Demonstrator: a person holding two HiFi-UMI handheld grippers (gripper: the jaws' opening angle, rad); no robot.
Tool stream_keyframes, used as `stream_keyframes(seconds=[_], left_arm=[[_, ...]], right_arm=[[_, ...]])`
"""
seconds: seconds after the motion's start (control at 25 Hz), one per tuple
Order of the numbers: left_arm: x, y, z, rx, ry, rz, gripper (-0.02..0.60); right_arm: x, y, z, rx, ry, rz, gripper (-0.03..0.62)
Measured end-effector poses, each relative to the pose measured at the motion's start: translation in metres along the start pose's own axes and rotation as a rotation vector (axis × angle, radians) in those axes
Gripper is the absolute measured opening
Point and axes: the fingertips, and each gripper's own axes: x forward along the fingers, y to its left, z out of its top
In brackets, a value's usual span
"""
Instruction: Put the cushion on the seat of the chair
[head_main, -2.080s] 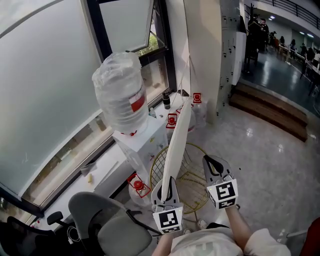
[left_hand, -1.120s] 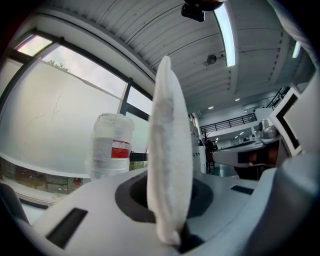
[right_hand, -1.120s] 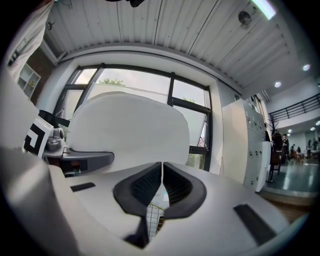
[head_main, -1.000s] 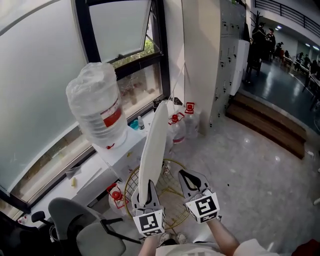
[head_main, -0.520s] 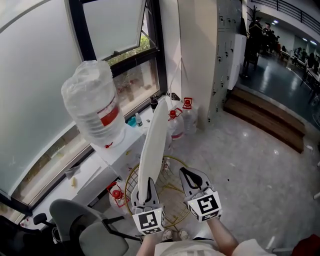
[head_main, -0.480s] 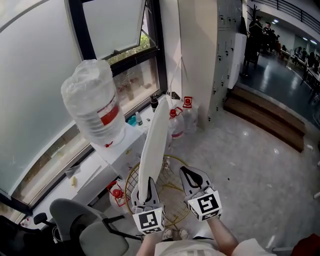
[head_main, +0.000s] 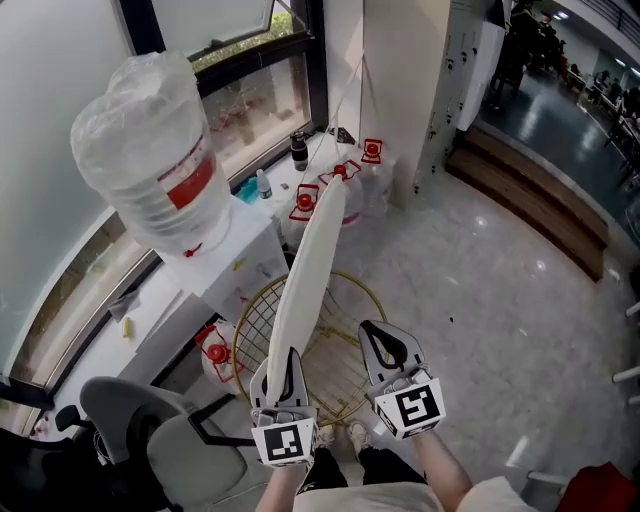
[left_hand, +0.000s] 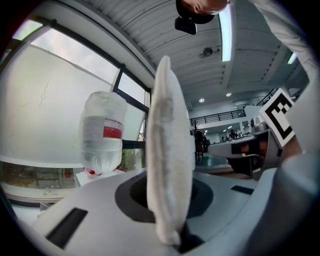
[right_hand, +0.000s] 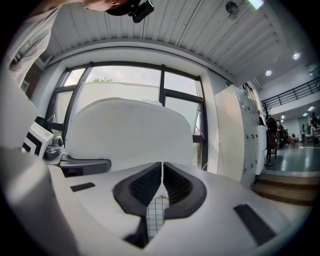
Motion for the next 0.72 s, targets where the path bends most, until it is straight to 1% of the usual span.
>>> stream_keyframes(seconds=[0.08,0.24,0.36,0.6,0.72], left_arm=[[0.008,0.001,-0.031,0.006,0.045,-0.015,0.052],[0.026,-0.003,-0.088,-0.046,0.071,-0.061,0.052],[0.027,-0.01,-0.137,-0.05,0.113,-0.091,0.052],[0.026,-0.024,-0.226,-0.059,0.191,-0.098,0.052],[0.021,-0.029,-0.265,-0.079,0.225,-0.091,0.052]], right_arm=[[0.007,-0.003,-0.029,0.011,0.028,0.007,0.021],[0.021,-0.005,-0.098,-0.005,0.112,0.031,0.021],[0.018,-0.008,-0.143,-0.009,0.169,0.035,0.023],[0.019,-0.011,-0.226,0.001,0.257,0.037,0.023],[0.019,-0.006,-0.256,0.018,0.289,0.041,0.023]])
